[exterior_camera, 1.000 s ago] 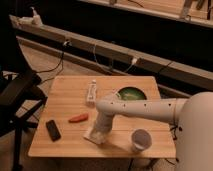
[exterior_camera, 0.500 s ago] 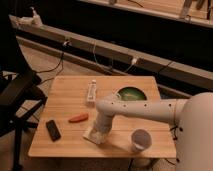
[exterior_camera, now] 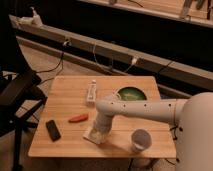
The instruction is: Place the white sponge in the ceramic bowl
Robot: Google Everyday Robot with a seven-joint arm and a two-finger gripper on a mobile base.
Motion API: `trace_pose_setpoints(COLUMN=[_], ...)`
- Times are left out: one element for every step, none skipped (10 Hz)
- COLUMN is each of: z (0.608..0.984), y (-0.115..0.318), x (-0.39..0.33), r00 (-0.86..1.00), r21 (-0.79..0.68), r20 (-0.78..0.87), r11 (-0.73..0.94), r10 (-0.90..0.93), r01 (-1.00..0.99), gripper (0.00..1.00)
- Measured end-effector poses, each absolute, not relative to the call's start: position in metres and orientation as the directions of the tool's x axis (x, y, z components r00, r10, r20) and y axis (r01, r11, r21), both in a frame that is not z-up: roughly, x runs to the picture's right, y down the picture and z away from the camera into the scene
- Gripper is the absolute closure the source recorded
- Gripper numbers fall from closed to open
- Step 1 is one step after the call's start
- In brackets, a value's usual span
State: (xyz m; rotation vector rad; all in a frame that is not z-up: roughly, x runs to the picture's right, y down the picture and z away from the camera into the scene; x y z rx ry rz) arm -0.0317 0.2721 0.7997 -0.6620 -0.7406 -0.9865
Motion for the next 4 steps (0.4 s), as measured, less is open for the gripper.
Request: trace_pose_setpoints(z=[0.7997, 0.7997, 0.7997, 0.7996], y=[0.2721, 0.2722, 0.2721, 0.2720], x=[-0.0317, -0.0316, -0.0316, -0.0316], r00=[0.356, 0.356, 0.356, 0.356], r21=[-0.157, -0.157, -0.157, -0.157], r20=[0.798, 0.798, 0.798, 0.798], r11=[0.402, 0.402, 0.402, 0.402], r10=[-0.487, -0.487, -0.487, -0.487], r01=[0.902, 0.902, 0.902, 0.902], gripper=[0.80, 0.92, 0.96, 1.00])
